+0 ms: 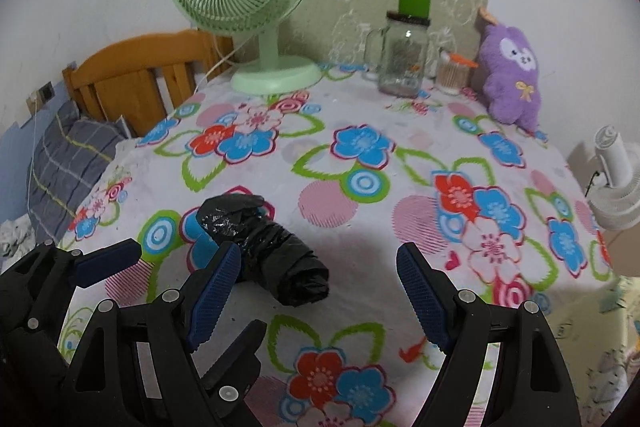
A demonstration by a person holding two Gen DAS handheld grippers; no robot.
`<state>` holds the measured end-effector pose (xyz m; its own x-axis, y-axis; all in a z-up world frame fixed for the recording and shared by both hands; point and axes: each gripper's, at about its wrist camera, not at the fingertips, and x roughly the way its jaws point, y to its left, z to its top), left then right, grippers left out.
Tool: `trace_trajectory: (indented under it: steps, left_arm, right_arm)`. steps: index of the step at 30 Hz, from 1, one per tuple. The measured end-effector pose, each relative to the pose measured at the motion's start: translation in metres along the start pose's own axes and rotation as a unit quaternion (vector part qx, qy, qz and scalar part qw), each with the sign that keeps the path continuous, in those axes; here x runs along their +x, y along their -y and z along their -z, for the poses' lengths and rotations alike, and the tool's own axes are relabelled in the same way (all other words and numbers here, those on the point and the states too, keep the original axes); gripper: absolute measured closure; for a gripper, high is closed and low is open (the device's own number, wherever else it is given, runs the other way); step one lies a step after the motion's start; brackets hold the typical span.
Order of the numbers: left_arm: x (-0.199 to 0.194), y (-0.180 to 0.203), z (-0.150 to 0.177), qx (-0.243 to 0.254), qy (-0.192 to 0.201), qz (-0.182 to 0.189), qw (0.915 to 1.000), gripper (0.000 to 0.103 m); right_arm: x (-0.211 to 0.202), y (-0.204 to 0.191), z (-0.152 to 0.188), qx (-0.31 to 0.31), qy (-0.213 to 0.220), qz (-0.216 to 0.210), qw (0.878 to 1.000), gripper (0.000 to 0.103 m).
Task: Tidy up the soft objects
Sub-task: 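Grasp the black plastic-wrapped bundle with the right gripper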
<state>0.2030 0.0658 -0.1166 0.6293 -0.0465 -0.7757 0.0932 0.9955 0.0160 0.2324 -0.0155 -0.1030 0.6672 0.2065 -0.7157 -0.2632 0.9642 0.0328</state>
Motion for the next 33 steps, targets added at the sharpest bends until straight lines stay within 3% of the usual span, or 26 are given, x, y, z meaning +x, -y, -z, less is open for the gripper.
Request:
trace_trajectory:
  steps: [8,11,17,23,25,33]
  left_arm:
    - [0.022,-0.013,0.000,-0.021,-0.018,0.001,0.9996,0.007]
    - [0.030,-0.016,0.001,-0.029,-0.030,-0.001,0.9992,0.007]
    - [0.036,-0.021,0.004,-0.039,-0.036,-0.001,0.9986,0.007]
    - [0.036,-0.022,0.004,-0.040,-0.033,-0.001,0.9986,0.007]
    - [0.036,-0.022,0.005,-0.041,-0.033,-0.003,0.9986,0.007]
    - [0.032,-0.022,0.007,-0.036,-0.033,-0.018,0.9987,0.007]
  right_arm:
    - [0.027,-0.006,-0.004,-0.014,-0.020,-0.006,1.000,0.021]
    - [0.036,-0.008,-0.003,-0.018,-0.030,-0.009,0.999,0.027]
    - [0.046,-0.012,-0.003,-0.023,-0.035,-0.015,0.999,0.029]
    - [0.053,-0.011,-0.001,-0.015,-0.049,-0.042,0.998,0.046]
    - [0.054,-0.011,0.000,-0.012,-0.055,-0.049,0.997,0.057]
    - [0.052,-0.012,0.003,-0.010,-0.068,-0.055,0.996,0.069]
